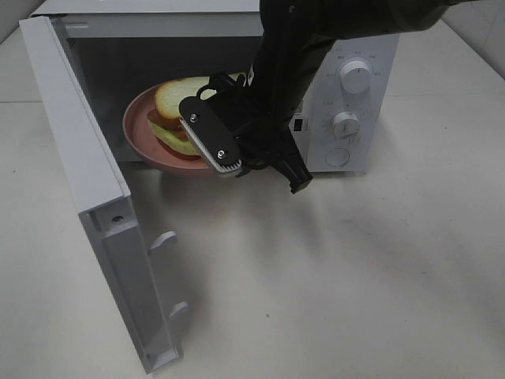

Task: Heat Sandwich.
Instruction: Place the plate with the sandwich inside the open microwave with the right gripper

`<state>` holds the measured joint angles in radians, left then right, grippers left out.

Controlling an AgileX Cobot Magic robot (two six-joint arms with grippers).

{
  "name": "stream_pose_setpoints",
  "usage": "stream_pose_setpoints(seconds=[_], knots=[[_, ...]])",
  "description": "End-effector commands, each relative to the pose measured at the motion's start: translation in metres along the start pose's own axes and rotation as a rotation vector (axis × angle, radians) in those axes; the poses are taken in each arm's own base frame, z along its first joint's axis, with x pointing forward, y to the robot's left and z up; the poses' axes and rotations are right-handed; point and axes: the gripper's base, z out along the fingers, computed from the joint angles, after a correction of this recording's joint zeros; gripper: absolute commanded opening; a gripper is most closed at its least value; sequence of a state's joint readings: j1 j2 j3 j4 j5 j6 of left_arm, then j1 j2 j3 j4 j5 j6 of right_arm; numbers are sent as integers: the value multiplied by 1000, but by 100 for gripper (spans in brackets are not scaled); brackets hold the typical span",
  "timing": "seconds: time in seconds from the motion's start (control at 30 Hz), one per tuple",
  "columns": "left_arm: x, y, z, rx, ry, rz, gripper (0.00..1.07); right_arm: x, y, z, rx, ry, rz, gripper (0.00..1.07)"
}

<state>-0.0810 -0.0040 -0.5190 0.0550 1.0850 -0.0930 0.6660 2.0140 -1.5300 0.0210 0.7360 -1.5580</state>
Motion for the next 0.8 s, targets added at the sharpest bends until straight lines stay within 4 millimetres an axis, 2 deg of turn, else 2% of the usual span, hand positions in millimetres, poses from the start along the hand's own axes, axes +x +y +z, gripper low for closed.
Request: stream_pose_setpoints(seconds=[0.03,0.8], knots=[[0,0,-2,4,-29,-1,98,0,-10,-1,29,13,16,0],[0,0,-2,4,-29,-1,98,3,-57,28,44,53,126,0]])
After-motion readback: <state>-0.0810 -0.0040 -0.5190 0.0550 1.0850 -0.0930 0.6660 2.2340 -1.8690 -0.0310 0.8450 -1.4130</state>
